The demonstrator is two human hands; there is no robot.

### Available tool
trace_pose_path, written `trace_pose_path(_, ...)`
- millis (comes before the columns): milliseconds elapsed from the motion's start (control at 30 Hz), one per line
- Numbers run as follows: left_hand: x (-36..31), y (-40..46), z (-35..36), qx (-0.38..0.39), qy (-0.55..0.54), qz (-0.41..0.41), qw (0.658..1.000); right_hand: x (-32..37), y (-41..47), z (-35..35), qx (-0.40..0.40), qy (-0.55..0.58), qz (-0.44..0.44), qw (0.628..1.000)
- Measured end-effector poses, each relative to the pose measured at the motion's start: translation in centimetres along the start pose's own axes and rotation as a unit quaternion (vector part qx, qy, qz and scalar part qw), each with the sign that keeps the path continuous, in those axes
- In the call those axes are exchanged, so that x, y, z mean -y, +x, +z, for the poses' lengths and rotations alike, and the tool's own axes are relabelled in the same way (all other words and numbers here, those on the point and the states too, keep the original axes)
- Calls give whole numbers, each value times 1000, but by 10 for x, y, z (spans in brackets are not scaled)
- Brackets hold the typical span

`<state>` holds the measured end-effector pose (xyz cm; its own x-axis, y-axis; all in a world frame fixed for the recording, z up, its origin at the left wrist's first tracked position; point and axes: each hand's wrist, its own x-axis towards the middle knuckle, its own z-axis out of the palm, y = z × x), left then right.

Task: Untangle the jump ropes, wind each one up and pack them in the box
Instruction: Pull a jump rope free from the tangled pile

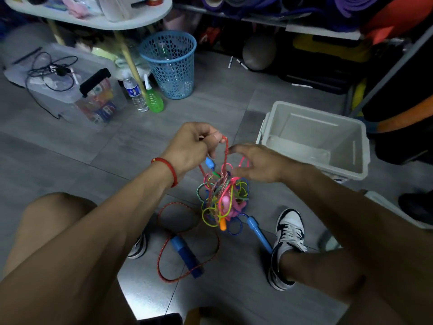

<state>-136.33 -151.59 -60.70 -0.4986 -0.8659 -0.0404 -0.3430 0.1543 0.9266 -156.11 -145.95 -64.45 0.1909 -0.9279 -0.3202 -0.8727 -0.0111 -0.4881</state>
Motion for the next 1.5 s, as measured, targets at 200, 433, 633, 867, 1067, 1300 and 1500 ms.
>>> trace_pose_path(200,-17,-6,-17,-47,-109,12,993,-7,8,16,-46,46,35,997)
trace_pose_path(433,4,7,-55,-138,96,-108,980,-19,5,-11,-91,10,9,996)
trace_pose_path(633,-11,-1,-19,78,44,-289,953,7,0,-24,-109,6,-69,992)
trace_pose_path(867,2,-9,12,78,235,-38,968,19,-9,-18,-130,57,-91,986)
trace_pose_path(1067,3,-15,10,41,151,-5,988,6,-11,-15,-63,300,-25,952)
trace_pose_path(1300,3,-12,6,-3,10,-76,997,11,-4,-33,-100,363,76,923)
trace_pose_path(1500,-2,-14,15,-25,-168,-142,975,22,-3,-30,-84,265,54,959)
